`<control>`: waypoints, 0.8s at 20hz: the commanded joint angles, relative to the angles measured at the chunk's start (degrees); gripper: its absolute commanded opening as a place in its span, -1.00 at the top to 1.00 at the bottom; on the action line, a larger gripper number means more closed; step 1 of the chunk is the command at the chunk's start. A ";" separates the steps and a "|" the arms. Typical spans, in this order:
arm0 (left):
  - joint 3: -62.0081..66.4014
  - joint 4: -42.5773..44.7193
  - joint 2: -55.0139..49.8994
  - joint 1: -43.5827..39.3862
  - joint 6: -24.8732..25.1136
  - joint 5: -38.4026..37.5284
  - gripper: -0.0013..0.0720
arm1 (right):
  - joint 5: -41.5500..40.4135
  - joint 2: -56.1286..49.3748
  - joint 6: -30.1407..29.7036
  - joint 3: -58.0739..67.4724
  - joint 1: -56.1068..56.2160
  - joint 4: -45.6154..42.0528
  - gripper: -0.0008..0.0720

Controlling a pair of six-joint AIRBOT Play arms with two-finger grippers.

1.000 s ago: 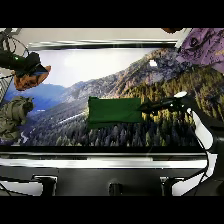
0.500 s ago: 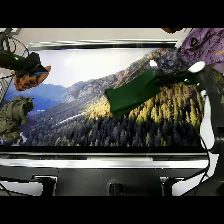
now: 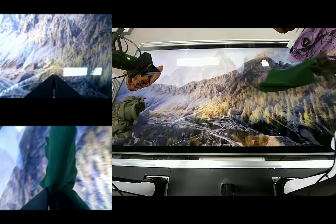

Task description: Fold the clothes and pants, and hang the long-sleeved shirts on hangers.

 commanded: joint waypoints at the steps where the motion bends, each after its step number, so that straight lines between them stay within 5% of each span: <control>1: -0.02 0.00 0.00 0.04 -0.02 -0.02 0.92 | 5.95 1.81 2.95 0.68 -6.91 -8.70 0.90; 6: -0.02 0.02 0.00 0.04 -0.02 -0.04 0.92 | 15.52 4.90 5.55 -3.67 -11.76 -26.84 0.90; 16: -0.02 0.00 0.00 0.02 -0.02 -0.81 0.92 | 14.19 24.79 15.98 -46.86 -12.20 -43.89 0.90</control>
